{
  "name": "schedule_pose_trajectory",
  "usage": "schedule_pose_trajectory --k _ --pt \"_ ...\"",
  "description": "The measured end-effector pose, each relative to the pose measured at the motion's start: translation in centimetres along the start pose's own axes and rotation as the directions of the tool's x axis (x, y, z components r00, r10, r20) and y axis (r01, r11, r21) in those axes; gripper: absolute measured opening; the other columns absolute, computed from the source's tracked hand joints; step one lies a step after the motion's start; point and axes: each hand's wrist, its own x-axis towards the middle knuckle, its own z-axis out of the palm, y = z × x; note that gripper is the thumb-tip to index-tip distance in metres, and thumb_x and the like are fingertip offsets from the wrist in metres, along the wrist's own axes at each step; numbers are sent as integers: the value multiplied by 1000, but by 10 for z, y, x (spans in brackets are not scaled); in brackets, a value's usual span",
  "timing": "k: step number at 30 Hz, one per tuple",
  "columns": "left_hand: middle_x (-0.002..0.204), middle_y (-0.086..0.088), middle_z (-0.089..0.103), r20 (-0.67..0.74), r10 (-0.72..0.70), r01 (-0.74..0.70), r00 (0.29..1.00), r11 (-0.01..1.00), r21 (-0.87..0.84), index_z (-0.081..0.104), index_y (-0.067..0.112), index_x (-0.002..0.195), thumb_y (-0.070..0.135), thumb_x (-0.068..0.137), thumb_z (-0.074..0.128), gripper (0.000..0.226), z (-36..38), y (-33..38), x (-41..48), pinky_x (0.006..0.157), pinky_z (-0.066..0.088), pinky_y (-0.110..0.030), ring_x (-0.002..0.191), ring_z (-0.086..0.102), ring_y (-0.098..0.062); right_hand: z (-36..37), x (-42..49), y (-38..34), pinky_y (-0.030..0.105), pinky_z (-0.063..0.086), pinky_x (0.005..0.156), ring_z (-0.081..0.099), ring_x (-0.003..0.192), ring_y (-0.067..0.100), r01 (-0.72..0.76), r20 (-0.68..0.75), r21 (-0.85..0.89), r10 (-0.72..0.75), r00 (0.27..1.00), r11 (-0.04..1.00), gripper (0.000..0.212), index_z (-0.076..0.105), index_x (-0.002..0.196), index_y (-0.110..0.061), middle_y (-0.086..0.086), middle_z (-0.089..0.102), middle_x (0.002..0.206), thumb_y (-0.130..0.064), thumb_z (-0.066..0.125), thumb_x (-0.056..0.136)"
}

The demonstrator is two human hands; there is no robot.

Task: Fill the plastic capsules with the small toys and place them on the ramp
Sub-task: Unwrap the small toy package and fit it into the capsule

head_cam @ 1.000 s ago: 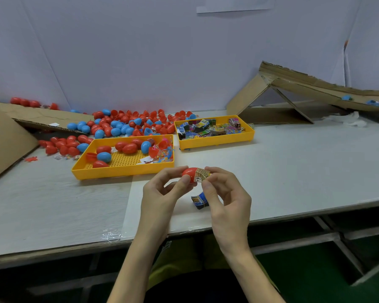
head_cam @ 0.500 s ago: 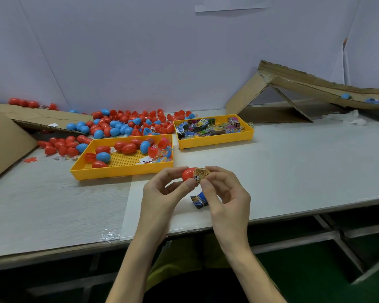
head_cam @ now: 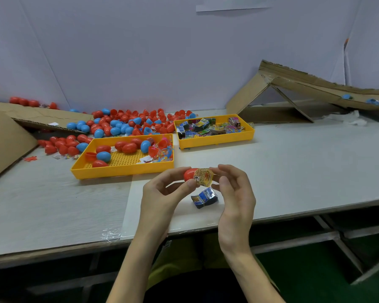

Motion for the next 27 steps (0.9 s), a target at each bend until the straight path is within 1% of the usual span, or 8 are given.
schedule_pose_trajectory --k 3,6,10,14,17,20,23,27 --pt "98 -3 77 3 -3 3 1000 1000 -9 76 19 106 27 75 80 33 -1 1 0 84 60 -30 93 75 -20 1 0 1 21 54 85 67 106 15 -11 -1 -17 11 1000 1000 22 64 112 -21 -9 72 105 -27 54 93" --pt "97 -5 78 13 -1 1 1000 999 -46 77 20 104 31 71 80 35 -1 2 -1 83 60 -29 92 75 -22 0 1 0 21 55 84 68 104 14 -14 11 -29 15 1000 999 22 65 111 -20 -9 72 104 -27 54 93" --pt "96 -5 78 18 -2 3 1000 997 -79 76 17 104 24 72 79 33 0 3 -1 79 58 -23 92 75 -20 0 1 -2 20 53 82 68 102 14 -22 33 -37 23 999 999 25 66 111 -16 -6 73 103 -27 53 93" --pt "97 -4 78 32 -7 9 999 998 -61 77 18 104 21 74 80 31 -1 2 -1 80 57 -22 93 75 -20 -1 1 -2 17 52 81 67 102 12 -29 48 -62 32 998 998 27 67 110 -16 -10 72 102 -29 50 94" --pt "98 -2 78 50 -8 10 999 999 -33 77 21 105 22 74 80 31 -1 3 -1 79 57 -20 94 74 -17 -1 1 -1 17 51 82 66 104 12 -24 48 -65 27 998 998 28 67 112 -16 -8 71 105 -28 49 95" --pt "97 -1 78 88 1 1 996 1000 -24 78 24 103 20 73 80 30 0 4 -2 75 55 -17 90 74 -13 -1 1 0 18 53 83 66 106 12 -28 52 -46 30 998 999 30 66 116 -16 -9 71 107 -28 47 96" --pt "96 1 78 110 1 0 994 1000 -11 80 29 100 25 71 80 29 0 5 -3 75 55 -17 89 73 -11 -2 1 0 17 52 81 66 105 13 -17 52 -20 18 999 1000 28 66 114 -15 -8 71 106 -27 47 97" --pt "96 0 78 118 1 -2 993 1000 3 79 32 103 26 72 81 31 -3 3 -2 75 55 -19 89 73 -12 -4 2 0 18 53 79 66 104 15 -20 74 -28 22 997 999 27 67 112 -17 -8 70 105 -27 46 97"
